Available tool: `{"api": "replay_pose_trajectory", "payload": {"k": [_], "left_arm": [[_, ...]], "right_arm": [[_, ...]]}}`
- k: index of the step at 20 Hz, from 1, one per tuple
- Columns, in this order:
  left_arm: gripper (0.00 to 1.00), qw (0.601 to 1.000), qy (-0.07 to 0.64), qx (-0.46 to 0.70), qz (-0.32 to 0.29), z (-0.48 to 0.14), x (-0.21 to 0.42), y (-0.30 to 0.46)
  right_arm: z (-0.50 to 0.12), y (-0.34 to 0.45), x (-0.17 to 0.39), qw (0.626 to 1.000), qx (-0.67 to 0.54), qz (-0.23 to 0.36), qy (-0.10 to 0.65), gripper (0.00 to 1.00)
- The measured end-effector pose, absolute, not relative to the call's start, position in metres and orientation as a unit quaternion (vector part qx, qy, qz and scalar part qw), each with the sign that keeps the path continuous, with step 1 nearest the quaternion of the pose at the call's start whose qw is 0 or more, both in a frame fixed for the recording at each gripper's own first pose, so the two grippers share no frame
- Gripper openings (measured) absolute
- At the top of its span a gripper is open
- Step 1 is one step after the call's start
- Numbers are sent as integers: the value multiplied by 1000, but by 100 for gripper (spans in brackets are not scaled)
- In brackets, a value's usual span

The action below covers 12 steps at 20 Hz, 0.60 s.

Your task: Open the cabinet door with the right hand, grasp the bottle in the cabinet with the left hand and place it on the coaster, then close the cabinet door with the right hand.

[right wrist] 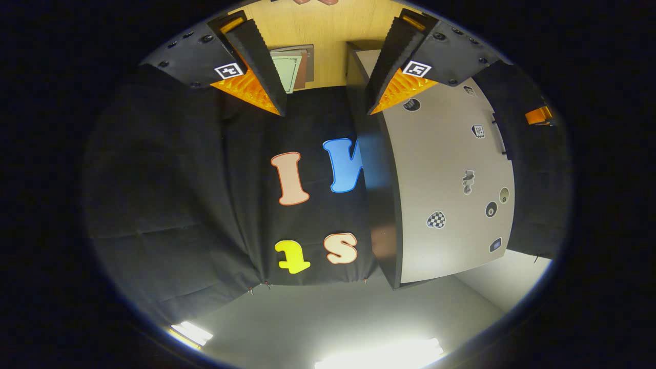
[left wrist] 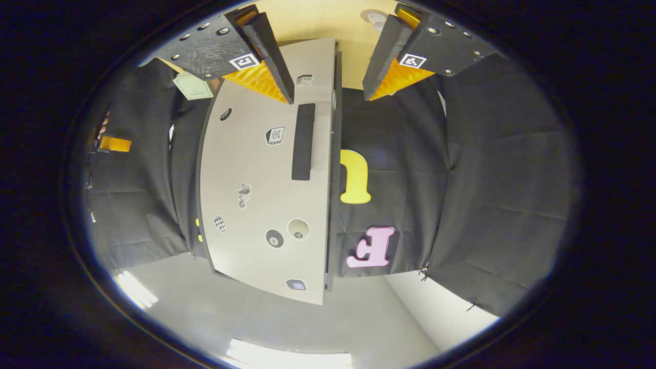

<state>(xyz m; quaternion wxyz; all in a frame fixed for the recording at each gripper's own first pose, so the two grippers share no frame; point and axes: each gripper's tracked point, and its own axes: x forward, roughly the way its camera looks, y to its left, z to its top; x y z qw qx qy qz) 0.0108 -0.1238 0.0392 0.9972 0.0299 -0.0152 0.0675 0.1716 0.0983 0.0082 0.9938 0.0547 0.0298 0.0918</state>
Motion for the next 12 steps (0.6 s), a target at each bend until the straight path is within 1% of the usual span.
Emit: {"api": "replay_pose_trajectory", "payload": {"k": [3,4,5,7,8,10,12], "left_arm": [[83,995,-10,57,83,37,9,-137],[83,994,-11,64,93,36,10,-142],[81,993,-10,62,98,35,9,-148],[83,994,-6,42,96,28,7,-166],[82,995,-5,29,95,25,7,-174],[83,996,-7,3,86,24,5,-191],[82,996,-14,-10,82,26,1,-199]], "right_arm": [[1,74,169,995,36,86,34,96],[-1,64,169,996,24,72,35,97],[-2,59,168,997,14,66,36,97],[-3,61,162,997,-6,73,31,98],[-3,64,159,996,-15,80,28,98],[-4,69,156,995,-17,95,29,98],[-5,73,157,994,-13,108,28,98]]}}
